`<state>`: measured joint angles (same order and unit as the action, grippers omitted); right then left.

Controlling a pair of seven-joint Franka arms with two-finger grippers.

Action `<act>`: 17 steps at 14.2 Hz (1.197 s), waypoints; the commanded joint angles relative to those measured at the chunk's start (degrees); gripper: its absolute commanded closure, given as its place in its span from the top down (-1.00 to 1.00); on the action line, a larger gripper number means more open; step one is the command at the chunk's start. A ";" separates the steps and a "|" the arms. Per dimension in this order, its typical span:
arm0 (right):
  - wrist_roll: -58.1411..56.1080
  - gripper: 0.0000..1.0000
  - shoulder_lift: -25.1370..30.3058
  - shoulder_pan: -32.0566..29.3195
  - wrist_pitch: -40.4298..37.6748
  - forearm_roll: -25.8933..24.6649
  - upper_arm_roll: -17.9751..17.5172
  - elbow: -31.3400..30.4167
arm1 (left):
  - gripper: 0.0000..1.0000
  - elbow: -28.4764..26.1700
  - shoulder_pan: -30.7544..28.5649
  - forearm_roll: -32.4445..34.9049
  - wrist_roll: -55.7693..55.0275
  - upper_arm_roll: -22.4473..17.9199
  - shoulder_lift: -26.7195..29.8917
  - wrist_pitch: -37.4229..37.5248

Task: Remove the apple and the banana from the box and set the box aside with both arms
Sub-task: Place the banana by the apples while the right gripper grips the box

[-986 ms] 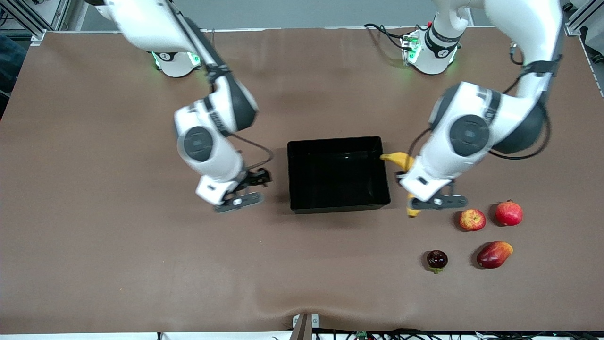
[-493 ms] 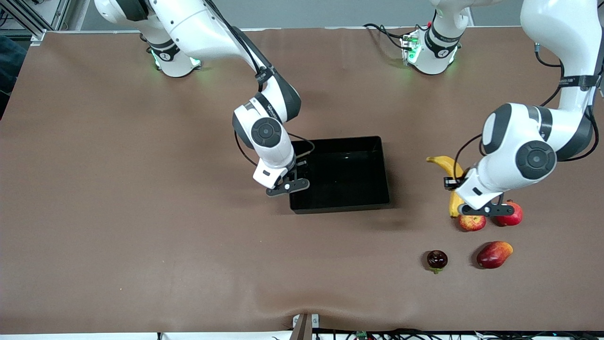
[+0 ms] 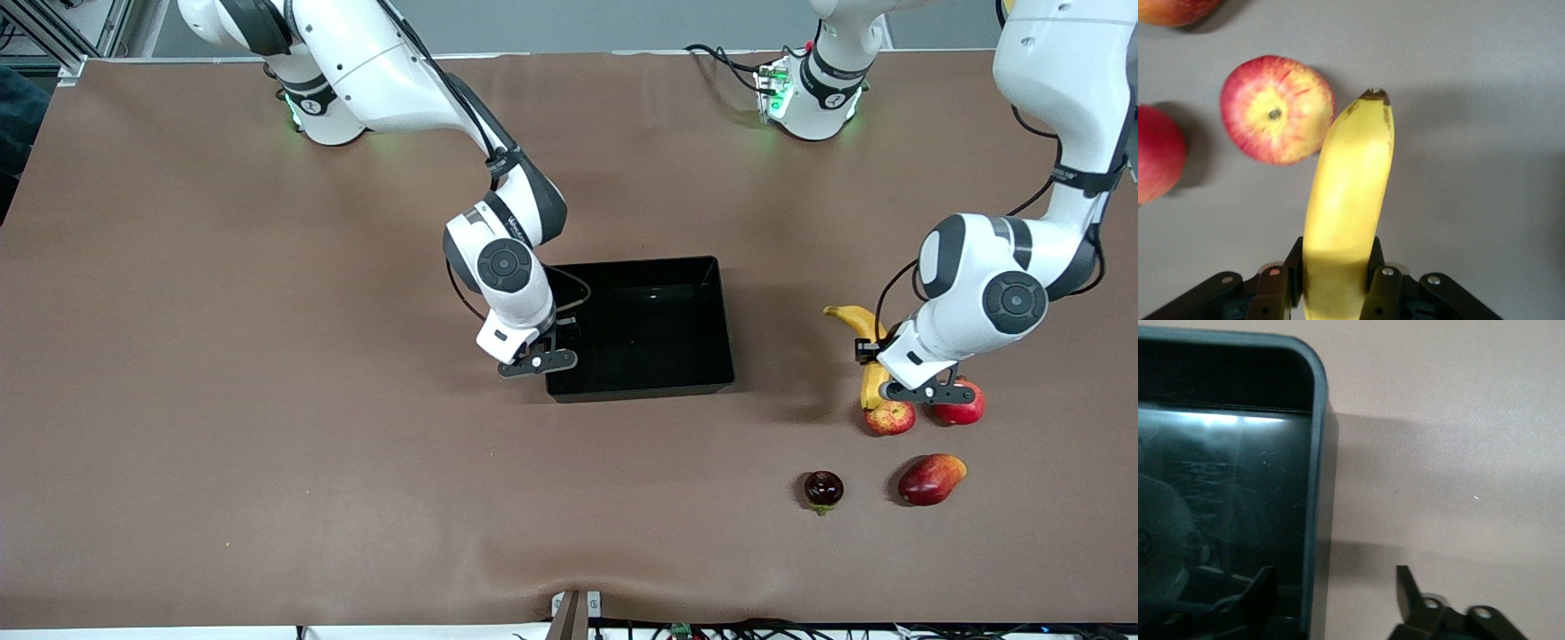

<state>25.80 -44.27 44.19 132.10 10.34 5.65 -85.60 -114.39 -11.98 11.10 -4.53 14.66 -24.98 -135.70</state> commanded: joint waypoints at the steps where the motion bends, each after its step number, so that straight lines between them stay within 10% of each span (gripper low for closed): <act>1: 1.10 -1.00 0.24 -0.51 -0.70 0.74 0.24 1.49 | -1.00 -2.33 -0.32 1.11 0.23 0.28 -2.25 -5.80; 11: -2.75 -1.00 14.02 -9.98 -11.58 0.74 0.50 -0.18 | -1.00 -1.89 -0.41 3.93 -1.18 0.10 -7.89 -11.08; 12: -4.95 -1.00 15.60 -12.70 -14.04 0.74 0.50 -0.61 | -0.46 -1.63 -0.41 3.84 -1.27 0.10 -7.89 -11.08; 13: -7.49 -1.00 17.36 -15.51 -15.46 0.74 0.50 -1.58 | 0.99 -1.54 -0.41 3.66 -1.79 0.19 -7.45 -10.99; 17: -25.40 -1.00 23.16 -27.55 -17.14 0.82 0.41 -8.16 | 1.00 0.21 -0.15 2.96 -3.46 0.80 -1.58 -7.41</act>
<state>8.08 -26.06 22.07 114.90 10.26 7.56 -88.01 -114.79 -12.10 13.71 -6.09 14.89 -30.56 -146.02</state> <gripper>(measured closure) 0.956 0.260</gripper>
